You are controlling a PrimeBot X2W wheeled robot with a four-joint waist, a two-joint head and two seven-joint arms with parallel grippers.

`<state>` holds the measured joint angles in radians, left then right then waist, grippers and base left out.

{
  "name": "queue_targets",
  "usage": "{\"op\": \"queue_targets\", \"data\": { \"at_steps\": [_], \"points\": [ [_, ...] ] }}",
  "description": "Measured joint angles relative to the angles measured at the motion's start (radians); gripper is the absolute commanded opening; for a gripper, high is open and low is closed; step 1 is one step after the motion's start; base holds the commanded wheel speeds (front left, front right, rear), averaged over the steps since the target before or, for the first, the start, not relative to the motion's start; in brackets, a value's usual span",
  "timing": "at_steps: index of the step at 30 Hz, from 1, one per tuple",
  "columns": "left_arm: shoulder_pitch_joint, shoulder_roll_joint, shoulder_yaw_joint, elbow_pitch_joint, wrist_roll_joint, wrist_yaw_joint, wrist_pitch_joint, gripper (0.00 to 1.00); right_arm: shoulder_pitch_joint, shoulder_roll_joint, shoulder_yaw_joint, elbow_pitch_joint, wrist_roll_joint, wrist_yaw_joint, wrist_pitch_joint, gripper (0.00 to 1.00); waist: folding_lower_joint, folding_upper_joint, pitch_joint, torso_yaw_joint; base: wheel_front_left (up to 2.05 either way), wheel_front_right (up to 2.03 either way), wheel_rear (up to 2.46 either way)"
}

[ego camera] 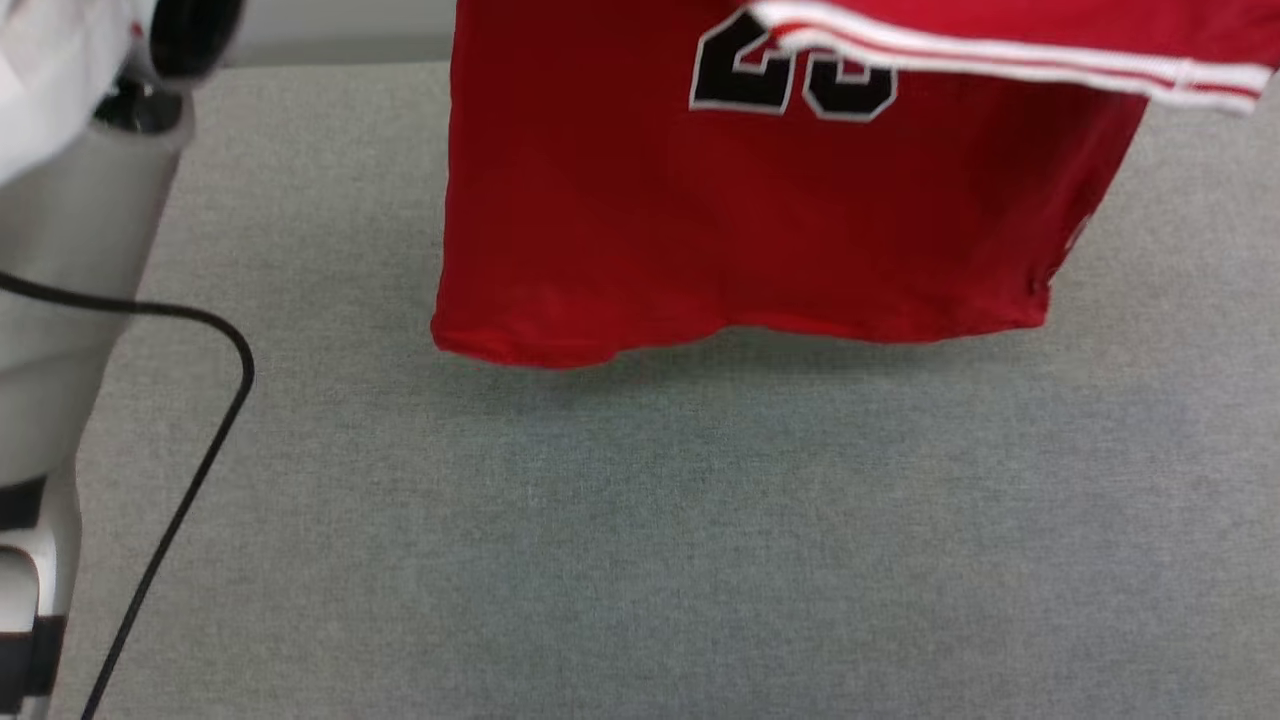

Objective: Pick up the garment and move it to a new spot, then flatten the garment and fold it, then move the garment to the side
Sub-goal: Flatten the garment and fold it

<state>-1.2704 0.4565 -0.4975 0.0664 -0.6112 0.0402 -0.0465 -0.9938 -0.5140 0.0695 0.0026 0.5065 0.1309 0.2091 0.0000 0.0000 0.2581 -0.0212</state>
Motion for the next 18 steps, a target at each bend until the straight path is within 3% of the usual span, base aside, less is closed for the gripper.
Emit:
{"op": "queue_targets", "data": {
  "at_steps": [18],
  "points": [
    [-0.557, -0.112, 0.017, 0.487, 0.131, -0.041, -0.170, 0.00, -0.666, 0.061, 0.040, 0.487, -0.155, 0.000, -0.281, 0.00, 0.0002, 0.0000, 0.323, -0.008, 0.00, 0.00, 0.00]
  ]
}}
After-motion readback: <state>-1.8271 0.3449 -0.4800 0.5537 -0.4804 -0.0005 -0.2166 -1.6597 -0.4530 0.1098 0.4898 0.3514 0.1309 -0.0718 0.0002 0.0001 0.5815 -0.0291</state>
